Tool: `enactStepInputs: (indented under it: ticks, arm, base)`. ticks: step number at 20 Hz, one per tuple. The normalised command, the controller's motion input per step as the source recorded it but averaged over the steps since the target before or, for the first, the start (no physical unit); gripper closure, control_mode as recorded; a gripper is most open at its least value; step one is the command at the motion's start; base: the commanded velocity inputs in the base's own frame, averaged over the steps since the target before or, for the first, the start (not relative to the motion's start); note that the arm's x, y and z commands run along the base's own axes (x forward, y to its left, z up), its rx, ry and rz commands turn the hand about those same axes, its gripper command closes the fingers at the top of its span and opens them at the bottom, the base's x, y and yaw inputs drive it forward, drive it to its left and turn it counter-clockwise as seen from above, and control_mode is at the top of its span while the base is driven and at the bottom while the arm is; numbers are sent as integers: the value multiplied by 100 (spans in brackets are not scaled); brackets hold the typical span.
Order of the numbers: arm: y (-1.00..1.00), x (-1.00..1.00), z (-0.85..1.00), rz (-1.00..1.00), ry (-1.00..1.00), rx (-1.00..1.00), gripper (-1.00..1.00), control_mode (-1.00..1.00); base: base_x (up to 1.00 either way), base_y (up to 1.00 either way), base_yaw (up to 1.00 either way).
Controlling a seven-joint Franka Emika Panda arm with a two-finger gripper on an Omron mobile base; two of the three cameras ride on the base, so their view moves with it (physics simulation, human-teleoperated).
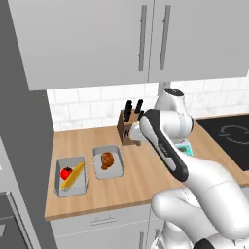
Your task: Take the meat container that has the chicken drumstick and place it on the second highest rack of the freezer. Then take the vegetable container that has the tomato and corn and place it on the highest rack of the freezer.
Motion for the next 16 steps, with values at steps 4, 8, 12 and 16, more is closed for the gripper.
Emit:
enactStepInputs:
  ticks: [4,8,12,16]
  arm:
    - [74,18,-46,-32,30,8,-100,-100]
    - [5,34,-2,-21,39,9,-100,-100]
    - [0,34,-16,-15,29,2,-100,-100]
    - [1,39,-30,-15,25,0,-100,-100]
  base:
    - [0,0,0]
    - [0,0,0]
    - [0,0,0]
    - [0,0,0]
